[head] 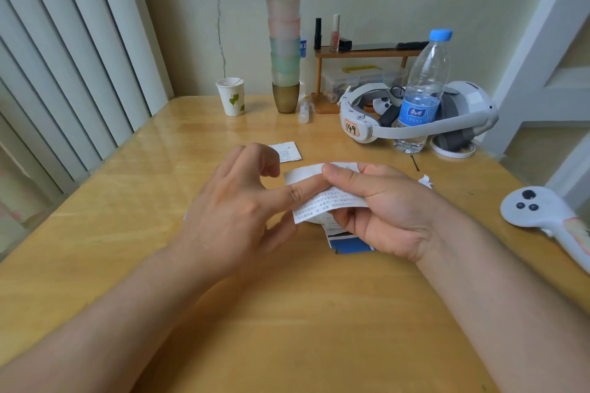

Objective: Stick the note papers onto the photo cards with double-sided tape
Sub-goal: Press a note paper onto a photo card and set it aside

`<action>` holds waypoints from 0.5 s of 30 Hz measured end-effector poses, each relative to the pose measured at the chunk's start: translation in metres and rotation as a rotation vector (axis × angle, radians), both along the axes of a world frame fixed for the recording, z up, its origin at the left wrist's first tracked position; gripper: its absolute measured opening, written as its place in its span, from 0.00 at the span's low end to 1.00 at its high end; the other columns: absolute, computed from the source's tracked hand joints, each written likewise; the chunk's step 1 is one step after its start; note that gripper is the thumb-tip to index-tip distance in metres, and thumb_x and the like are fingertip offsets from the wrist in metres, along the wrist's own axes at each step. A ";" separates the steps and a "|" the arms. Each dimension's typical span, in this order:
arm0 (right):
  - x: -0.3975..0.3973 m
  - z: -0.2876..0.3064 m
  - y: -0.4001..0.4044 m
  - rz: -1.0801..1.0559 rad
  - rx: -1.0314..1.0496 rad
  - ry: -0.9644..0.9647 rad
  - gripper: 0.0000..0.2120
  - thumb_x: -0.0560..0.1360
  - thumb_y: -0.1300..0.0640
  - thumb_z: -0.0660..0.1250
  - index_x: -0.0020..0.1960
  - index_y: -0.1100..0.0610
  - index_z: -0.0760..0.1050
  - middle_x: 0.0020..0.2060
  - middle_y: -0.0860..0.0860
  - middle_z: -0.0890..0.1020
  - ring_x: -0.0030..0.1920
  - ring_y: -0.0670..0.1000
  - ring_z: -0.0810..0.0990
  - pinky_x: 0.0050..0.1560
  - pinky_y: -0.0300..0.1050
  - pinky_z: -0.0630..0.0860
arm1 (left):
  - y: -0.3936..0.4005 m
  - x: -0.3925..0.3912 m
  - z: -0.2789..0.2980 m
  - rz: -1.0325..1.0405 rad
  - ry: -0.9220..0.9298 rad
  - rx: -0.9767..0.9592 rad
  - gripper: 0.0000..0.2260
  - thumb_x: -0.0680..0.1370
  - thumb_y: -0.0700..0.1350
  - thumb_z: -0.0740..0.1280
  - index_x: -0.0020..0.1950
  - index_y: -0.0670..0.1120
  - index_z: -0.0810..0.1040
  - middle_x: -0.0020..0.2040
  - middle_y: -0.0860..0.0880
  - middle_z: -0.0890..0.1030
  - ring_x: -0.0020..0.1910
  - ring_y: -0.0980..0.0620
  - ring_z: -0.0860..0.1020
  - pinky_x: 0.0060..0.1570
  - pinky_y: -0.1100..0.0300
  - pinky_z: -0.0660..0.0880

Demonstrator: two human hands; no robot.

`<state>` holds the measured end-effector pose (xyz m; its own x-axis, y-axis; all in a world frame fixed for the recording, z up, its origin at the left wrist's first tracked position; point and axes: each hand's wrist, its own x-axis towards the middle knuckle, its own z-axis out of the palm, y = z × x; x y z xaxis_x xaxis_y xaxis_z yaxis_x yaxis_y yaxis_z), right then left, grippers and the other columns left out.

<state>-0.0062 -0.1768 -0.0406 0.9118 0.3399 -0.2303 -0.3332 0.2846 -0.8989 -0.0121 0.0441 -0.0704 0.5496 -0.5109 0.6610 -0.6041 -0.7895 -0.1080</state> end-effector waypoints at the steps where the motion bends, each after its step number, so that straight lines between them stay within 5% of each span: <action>1: 0.000 0.000 0.000 0.004 -0.001 -0.003 0.21 0.68 0.52 0.74 0.58 0.61 0.81 0.44 0.55 0.86 0.40 0.48 0.83 0.40 0.38 0.77 | 0.001 0.000 0.000 0.018 0.000 -0.005 0.25 0.78 0.52 0.68 0.75 0.63 0.74 0.56 0.41 0.74 0.53 0.42 0.73 0.48 0.57 0.67; 4: -0.001 0.004 -0.002 0.018 -0.023 -0.018 0.20 0.69 0.46 0.73 0.53 0.59 0.83 0.43 0.55 0.86 0.39 0.51 0.84 0.39 0.39 0.77 | 0.003 0.001 -0.002 0.045 0.013 -0.032 0.25 0.77 0.52 0.69 0.75 0.63 0.75 0.61 0.40 0.73 0.58 0.40 0.73 0.53 0.54 0.70; 10: -0.001 0.005 -0.002 -0.044 -0.020 -0.028 0.07 0.79 0.57 0.69 0.53 0.60 0.82 0.42 0.58 0.85 0.38 0.55 0.85 0.35 0.39 0.77 | 0.004 -0.001 -0.006 0.098 0.092 -0.055 0.29 0.77 0.55 0.69 0.79 0.63 0.69 0.66 0.42 0.69 0.60 0.42 0.69 0.56 0.51 0.75; 15: 0.001 0.004 0.001 -0.116 -0.021 -0.038 0.15 0.79 0.59 0.70 0.64 0.62 0.77 0.43 0.57 0.85 0.37 0.55 0.85 0.34 0.40 0.77 | 0.004 0.000 -0.008 0.082 0.118 -0.034 0.30 0.77 0.56 0.68 0.80 0.63 0.68 0.69 0.42 0.68 0.62 0.41 0.69 0.55 0.46 0.77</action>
<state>-0.0053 -0.1756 -0.0370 0.9531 0.2268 -0.2004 -0.2643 0.3008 -0.9163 -0.0117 0.0477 -0.0779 0.6637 -0.4395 0.6053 -0.5444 -0.8388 -0.0121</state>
